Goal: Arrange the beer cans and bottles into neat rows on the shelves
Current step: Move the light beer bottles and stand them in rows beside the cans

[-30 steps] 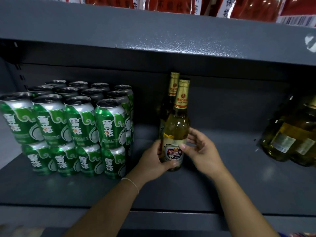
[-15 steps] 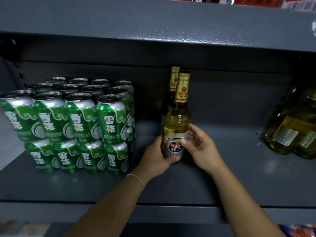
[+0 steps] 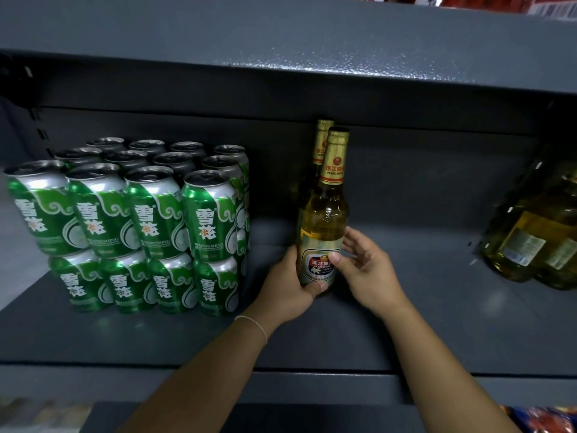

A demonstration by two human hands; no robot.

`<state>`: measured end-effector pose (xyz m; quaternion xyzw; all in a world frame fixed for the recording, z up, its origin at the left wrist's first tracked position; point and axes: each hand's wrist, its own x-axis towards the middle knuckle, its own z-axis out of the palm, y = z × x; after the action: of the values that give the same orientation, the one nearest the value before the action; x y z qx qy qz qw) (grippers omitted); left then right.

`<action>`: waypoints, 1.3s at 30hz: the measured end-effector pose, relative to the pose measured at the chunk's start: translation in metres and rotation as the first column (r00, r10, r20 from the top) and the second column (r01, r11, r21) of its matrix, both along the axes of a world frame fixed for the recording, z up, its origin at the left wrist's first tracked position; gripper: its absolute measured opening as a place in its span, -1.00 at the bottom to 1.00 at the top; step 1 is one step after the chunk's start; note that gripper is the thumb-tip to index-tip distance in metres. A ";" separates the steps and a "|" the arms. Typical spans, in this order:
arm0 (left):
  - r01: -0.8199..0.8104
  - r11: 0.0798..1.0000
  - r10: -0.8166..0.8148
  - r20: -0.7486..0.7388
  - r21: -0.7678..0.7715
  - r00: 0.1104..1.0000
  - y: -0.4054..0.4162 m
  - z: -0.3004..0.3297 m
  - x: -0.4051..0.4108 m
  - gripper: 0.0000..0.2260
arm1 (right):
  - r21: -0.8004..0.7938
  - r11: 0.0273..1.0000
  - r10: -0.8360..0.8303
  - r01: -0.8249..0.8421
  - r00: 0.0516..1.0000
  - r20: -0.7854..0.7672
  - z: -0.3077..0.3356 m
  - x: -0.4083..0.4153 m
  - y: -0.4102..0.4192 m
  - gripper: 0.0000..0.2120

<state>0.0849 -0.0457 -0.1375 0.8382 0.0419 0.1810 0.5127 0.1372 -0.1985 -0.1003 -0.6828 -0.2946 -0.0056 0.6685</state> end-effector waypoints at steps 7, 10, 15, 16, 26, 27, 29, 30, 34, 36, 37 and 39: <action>0.010 1.000 -0.010 0.008 -0.002 1.000 0.000 0.001 -0.002 -0.40 | -0.034 0.999 -0.012 0.013 0.999 0.036 -0.001 0.000 -0.001 -0.50; 0.006 1.000 -0.006 0.005 0.012 1.000 -0.001 0.001 -0.002 -0.41 | -0.045 0.999 -0.015 0.017 0.998 0.056 -0.001 0.000 -0.002 -0.50; -0.004 0.998 0.007 -0.037 0.056 0.999 0.000 0.007 -0.005 -0.39 | -0.065 0.998 -0.005 0.009 0.998 0.064 0.004 -0.003 -0.002 -0.54; -0.006 0.997 0.011 -0.056 0.079 0.998 -0.001 0.010 -0.007 -0.39 | -0.070 0.998 -0.003 0.007 0.998 0.059 0.004 -0.003 -0.003 -0.56; -0.028 0.781 0.090 -0.068 0.625 0.994 -0.049 0.081 -0.040 -0.74 | -0.032 0.983 -0.182 0.182 0.983 0.002 0.025 0.010 -0.060 -0.77; -0.017 0.807 0.041 -0.027 0.591 0.999 -0.063 0.088 -0.036 -0.77 | -0.021 0.980 -0.199 0.199 0.980 0.012 0.030 0.011 -0.072 -0.78; -0.007 0.858 -0.032 0.068 0.514 0.997 -0.093 0.097 -0.022 -0.86 | -0.007 0.971 -0.240 0.241 0.970 0.038 0.041 0.014 -0.099 -0.80; 0.002 0.878 -0.059 0.105 0.478 0.993 -0.108 0.100 -0.013 -0.82 | -0.004 0.965 -0.263 0.263 0.963 0.052 0.047 0.016 -0.115 -0.80; 0.086 0.926 -0.144 0.132 0.367 0.981 -0.171 0.105 0.021 -0.65 | 0.020 0.923 -0.383 0.384 0.917 0.112 0.068 0.025 -0.185 -0.81; 0.135 0.935 -0.185 0.125 0.327 0.975 -0.205 0.106 0.039 -0.62 | 0.027 0.883 -0.468 0.469 0.871 0.146 0.075 0.034 -0.223 -0.83; 0.160 0.933 -0.209 0.123 0.322 0.970 -0.221 0.106 0.047 -0.61 | 0.037 0.859 -0.510 0.511 0.845 0.158 0.077 0.038 -0.241 -0.83; 0.209 0.923 -0.259 0.118 0.324 0.959 -0.254 0.107 0.062 -0.59 | 0.058 0.797 -0.600 0.601 0.777 0.192 0.080 0.045 -0.278 -0.81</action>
<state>0.1473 -0.2998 -0.0301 0.8898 -0.1285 0.1888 0.3951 0.1825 -0.4768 -0.0202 -0.7391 -0.1274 -0.2861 0.5964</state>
